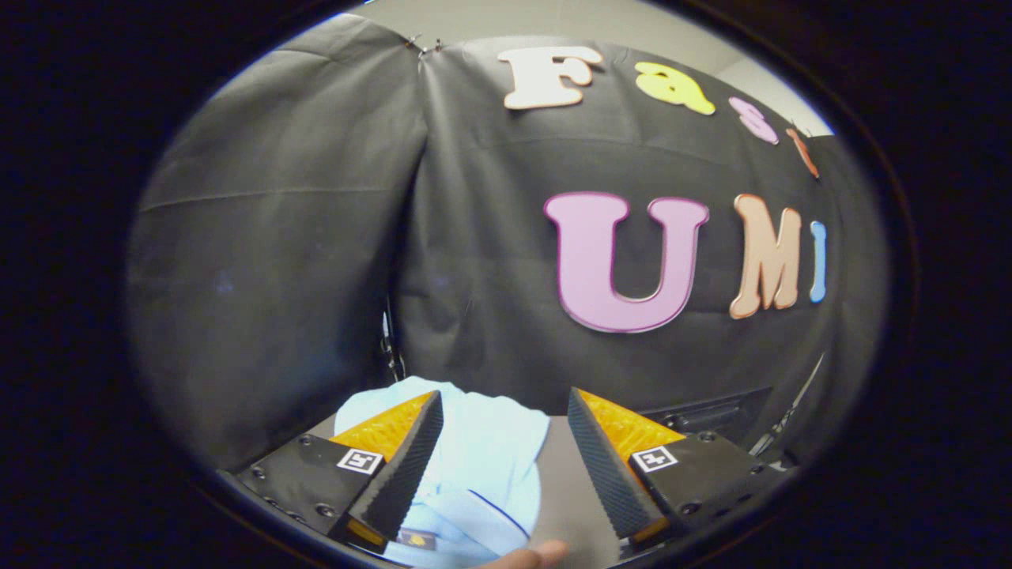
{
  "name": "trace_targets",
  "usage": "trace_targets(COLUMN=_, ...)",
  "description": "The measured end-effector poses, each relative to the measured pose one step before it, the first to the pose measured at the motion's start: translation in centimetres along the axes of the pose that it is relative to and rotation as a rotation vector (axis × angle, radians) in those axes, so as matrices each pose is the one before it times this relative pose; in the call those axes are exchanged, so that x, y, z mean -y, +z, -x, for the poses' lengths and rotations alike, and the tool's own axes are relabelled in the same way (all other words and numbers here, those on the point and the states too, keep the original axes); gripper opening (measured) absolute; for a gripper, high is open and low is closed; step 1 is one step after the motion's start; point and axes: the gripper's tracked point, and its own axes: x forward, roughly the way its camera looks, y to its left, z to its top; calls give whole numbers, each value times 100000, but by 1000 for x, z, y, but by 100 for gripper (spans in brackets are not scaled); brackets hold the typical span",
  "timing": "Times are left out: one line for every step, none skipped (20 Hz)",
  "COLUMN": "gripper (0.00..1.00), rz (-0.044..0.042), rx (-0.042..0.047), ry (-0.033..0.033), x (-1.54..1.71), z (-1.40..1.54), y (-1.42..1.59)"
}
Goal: Put the clothes into the washing machine and then close the washing machine lid.
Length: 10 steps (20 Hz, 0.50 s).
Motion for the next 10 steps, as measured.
trace_targets(gripper=99, rz=-228, rx=-4238, ry=-28, x=-617, z=-1304, y=-773)
trace_targets(gripper=99, rz=910, rx=-5407, ry=476, x=-469, z=-1289, y=-1178)
trace_targets(gripper=99, rz=286, rx=-6583, ry=-1747, x=283, z=-1032, y=-1528)
trace_targets(gripper=98, rz=-410, rx=-5902, ry=452, x=-732, z=-987, y=-1323)
trace_targets(gripper=98, rz=-818, rx=-5542, ry=3355, x=-846, z=-1120, y=-1250)
trace_targets(gripper=98, rz=-7, rx=-5494, ry=2897, x=-661, z=-1161, y=-1625)
trace_targets(gripper=98, rz=647, rx=-4925, ry=73, x=-222, z=-1243, y=-1455)
trace_targets(gripper=98, rz=1356, rx=-6247, ry=134, x=-438, z=-936, y=-2104)
trace_targets(gripper=98, rz=1162, rx=-3183, ry=-526, x=-334, z=-776, y=-552)
trace_targets(gripper=98, rz=416, rx=5146, ry=-2079, x=201, z=809, y=944)
